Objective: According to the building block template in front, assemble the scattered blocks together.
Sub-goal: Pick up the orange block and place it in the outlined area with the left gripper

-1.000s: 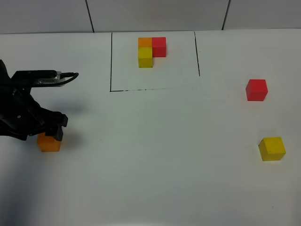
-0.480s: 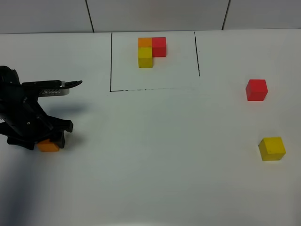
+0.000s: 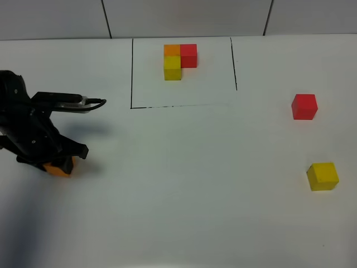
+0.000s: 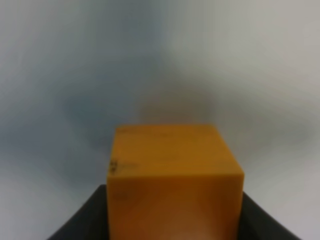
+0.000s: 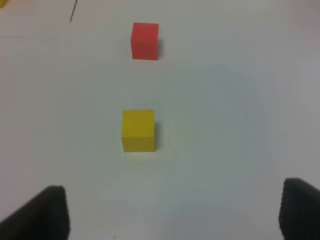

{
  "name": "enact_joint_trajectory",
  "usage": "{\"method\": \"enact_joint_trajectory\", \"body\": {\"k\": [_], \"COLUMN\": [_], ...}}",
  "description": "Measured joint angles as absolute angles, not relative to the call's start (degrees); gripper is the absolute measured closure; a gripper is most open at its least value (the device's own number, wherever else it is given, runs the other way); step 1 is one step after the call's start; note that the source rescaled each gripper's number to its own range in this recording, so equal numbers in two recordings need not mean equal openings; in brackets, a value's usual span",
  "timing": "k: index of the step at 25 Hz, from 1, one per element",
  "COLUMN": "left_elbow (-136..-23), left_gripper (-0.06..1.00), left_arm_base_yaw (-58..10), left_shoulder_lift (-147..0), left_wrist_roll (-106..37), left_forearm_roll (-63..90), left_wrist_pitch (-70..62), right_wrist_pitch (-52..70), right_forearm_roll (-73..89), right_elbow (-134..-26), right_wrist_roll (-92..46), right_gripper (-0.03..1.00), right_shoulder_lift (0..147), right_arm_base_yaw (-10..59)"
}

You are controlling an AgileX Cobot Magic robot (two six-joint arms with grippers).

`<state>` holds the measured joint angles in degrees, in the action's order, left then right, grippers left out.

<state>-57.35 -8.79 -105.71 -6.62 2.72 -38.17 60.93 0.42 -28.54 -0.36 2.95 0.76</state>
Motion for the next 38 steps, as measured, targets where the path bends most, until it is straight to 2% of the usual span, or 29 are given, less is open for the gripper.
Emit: {"method": "enact_joint_trajectory", "body": {"k": [9, 22, 29, 38], "left_elbow": [-73.13, -103.47, -111.55, -113.48], "left_gripper": [0.93, 0.93, 0.93, 0.93], "left_arm_base_yaw": [-17.91, -29.55, -31.65, -31.79], "left_shoulder_lift": [-109.19, -129.14, -136.39, -138.58], "left_wrist_roll": [-28.69, -46.71, -51.19, -55.7], "left_forearm_roll": [1.55, -2.49, -2.7, -2.86], "left_wrist_pitch": [-43.68, -61.01, -62.27, -61.34], "right_wrist_pitch": [60.93, 60.93, 60.93, 60.93], "right_forearm_roll": [0.79, 0.85, 0.91, 0.96], "right_elbow": [-28.54, -28.54, -28.54, -28.54], "right_wrist_roll": [-0.31, -0.36, -0.32, -0.32], "right_gripper": [0.24, 0.24, 0.24, 0.24], "right_shoulder_lift": [2.95, 2.95, 2.95, 2.95], "right_arm_base_yaw": [0.76, 0.76, 0.76, 0.76]}}
